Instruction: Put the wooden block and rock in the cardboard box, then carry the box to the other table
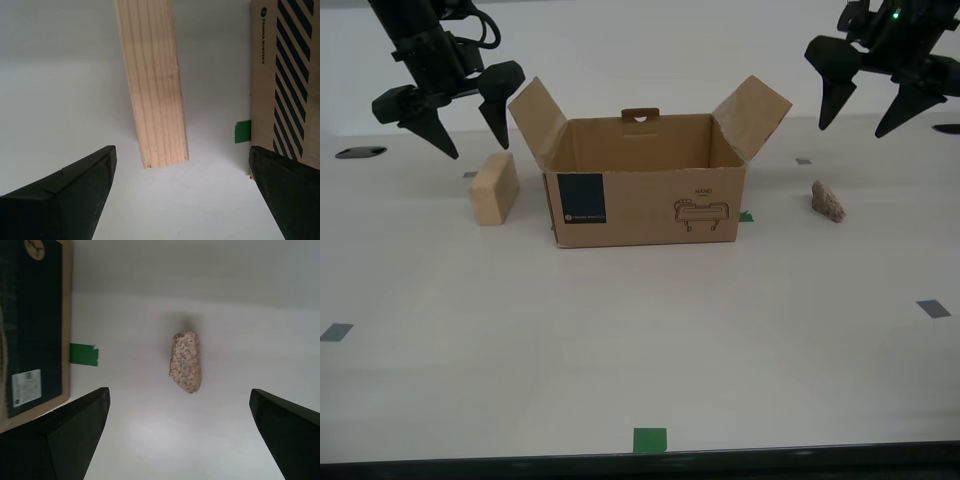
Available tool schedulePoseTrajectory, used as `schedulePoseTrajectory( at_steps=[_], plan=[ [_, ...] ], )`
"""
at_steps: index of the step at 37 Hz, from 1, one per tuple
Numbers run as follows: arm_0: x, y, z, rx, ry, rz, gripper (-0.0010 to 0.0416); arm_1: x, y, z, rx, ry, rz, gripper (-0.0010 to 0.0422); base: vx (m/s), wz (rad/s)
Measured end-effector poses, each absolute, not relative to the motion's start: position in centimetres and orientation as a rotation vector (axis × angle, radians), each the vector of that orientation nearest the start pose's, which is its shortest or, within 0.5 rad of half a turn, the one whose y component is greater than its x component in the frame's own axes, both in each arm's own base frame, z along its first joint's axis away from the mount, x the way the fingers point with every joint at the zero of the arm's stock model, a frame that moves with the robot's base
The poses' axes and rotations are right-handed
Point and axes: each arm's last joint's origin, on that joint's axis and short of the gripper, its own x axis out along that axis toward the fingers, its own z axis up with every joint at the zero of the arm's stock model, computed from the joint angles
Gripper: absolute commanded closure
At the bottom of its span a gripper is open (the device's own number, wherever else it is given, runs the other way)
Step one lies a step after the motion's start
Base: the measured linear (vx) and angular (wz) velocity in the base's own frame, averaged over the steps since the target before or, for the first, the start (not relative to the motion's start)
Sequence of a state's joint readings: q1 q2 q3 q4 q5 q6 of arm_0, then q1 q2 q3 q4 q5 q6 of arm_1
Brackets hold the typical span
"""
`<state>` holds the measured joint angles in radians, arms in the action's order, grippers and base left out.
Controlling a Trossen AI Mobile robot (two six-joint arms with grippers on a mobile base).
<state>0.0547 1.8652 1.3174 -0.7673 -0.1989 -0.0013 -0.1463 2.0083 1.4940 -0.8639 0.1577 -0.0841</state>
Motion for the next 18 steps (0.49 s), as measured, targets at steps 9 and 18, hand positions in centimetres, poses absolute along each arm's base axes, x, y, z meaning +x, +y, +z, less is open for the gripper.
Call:
schedulePoseTrajectory(
  at_steps=[9, 18],
  plan=[
    [36.9, 2.6, 16.1, 0.04, 1.345, 0.233, 0.0017, 38.5, -6.2, 17.5, -0.076, 1.411, -0.195, 0.005, 0.0, 0.0],
    [37.5, 2.7, 13.9, 0.012, 1.37, 0.257, 0.0017, 38.4, -6.2, 17.4, -0.076, 1.415, -0.195, 0.005, 0.0, 0.0]
  ],
)
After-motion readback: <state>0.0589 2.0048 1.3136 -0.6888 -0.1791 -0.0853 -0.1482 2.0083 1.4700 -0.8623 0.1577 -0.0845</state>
